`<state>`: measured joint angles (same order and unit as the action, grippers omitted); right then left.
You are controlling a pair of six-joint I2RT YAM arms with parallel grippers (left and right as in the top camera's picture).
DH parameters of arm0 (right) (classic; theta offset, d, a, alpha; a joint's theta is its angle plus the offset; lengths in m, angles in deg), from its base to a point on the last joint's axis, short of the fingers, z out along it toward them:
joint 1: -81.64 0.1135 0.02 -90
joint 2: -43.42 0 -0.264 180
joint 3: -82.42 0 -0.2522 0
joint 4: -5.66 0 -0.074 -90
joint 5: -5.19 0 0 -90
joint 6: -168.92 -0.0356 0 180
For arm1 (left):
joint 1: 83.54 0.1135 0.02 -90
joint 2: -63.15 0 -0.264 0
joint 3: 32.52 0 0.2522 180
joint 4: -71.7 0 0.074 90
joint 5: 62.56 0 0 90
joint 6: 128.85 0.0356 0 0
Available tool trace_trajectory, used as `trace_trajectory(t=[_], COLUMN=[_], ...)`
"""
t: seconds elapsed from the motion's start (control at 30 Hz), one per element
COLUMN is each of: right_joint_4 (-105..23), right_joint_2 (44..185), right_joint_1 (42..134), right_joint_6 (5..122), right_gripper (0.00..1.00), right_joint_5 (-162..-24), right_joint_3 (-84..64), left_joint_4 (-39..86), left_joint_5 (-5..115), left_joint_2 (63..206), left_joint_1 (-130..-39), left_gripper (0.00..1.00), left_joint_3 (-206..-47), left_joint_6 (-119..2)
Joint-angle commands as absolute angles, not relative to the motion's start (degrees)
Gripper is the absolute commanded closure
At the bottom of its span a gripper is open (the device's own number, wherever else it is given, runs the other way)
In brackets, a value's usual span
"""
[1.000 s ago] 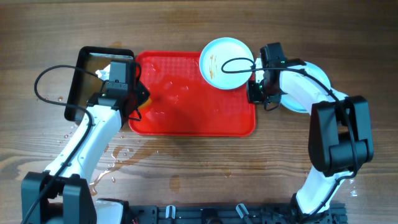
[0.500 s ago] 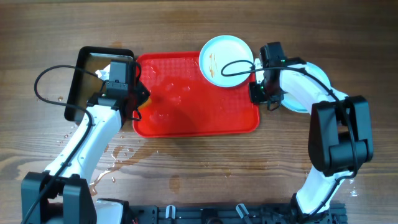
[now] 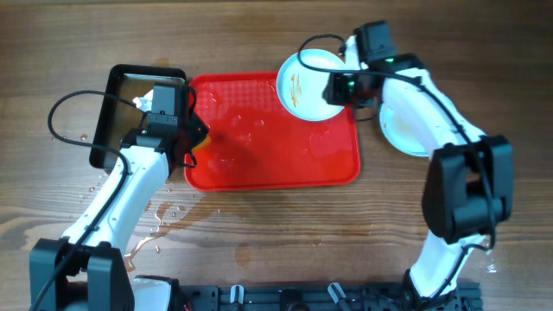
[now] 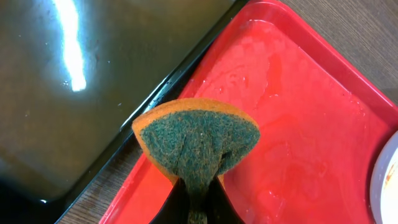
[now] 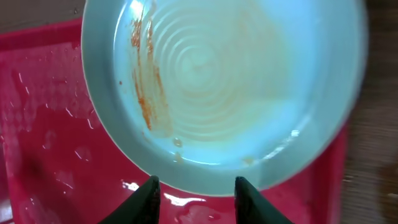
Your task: Clean dirty plates on tray and stack at the side
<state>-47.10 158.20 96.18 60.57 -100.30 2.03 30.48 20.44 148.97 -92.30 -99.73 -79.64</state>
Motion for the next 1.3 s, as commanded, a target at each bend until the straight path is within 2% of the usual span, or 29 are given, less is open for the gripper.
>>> trace_trajectory(t=[0.0,0.3,0.83,1.13,1.27], right_joint_4=[-47.43,-48.37,-53.79,-47.36,-47.26], right_joint_2=[161.64,163.67,165.64,165.79,165.66], right_joint_1=[97.95,97.84,97.69,97.49,97.47], right_joint_6=[55.92,53.45,53.42,48.75,50.08], right_gripper=[0.60,0.68,0.69,0.69,0.76], right_joint_5=[-101.41,-101.04,-103.60,-106.42,-111.21], right_joint_3=[3.05,3.29,4.50,6.31,6.48], left_joint_4=[30.65,30.65,30.63,30.56,30.02], left_joint_5=[21.00,21.00,21.00,20.98,20.98], left_joint_2=[148.33,148.33,148.33,148.33,148.33], left_joint_1=[-92.06,-92.06,-92.06,-92.06,-92.06], left_gripper=[0.96,0.96,0.96,0.96,0.96], left_joint_3=[-99.86,-99.86,-99.86,-99.86,-99.86], left_joint_6=[-79.60,-79.60,-79.60,-79.60,-79.60])
